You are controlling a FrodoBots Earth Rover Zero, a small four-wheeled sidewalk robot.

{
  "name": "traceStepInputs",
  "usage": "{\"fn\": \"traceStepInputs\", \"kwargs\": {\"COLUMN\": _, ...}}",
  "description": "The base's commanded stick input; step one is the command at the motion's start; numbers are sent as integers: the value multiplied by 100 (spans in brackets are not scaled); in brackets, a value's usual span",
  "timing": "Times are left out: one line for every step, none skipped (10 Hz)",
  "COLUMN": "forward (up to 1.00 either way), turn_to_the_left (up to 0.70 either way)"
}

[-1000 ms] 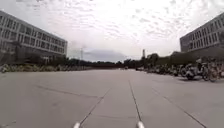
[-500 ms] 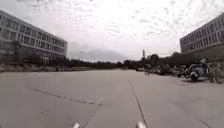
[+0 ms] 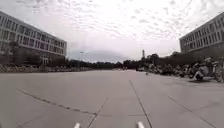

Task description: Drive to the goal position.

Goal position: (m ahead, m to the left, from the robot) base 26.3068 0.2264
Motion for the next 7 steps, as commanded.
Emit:
{"fn": "traceStepInputs", "kwargs": {"forward": 70, "turn_to_the_left": 0}}
{"fn": "traceStepInputs", "kwargs": {"forward": 70, "turn_to_the_left": 0}}
{"fn": "traceStepInputs", "kwargs": {"forward": 70, "turn_to_the_left": -1}}
{"fn": "traceStepInputs", "kwargs": {"forward": 70, "turn_to_the_left": -4}}
{"fn": "traceStepInputs", "kwargs": {"forward": 70, "turn_to_the_left": -14}}
{"fn": "traceStepInputs", "kwargs": {"forward": 70, "turn_to_the_left": -14}}
{"fn": "traceStepInputs", "kwargs": {"forward": 70, "turn_to_the_left": -13}}
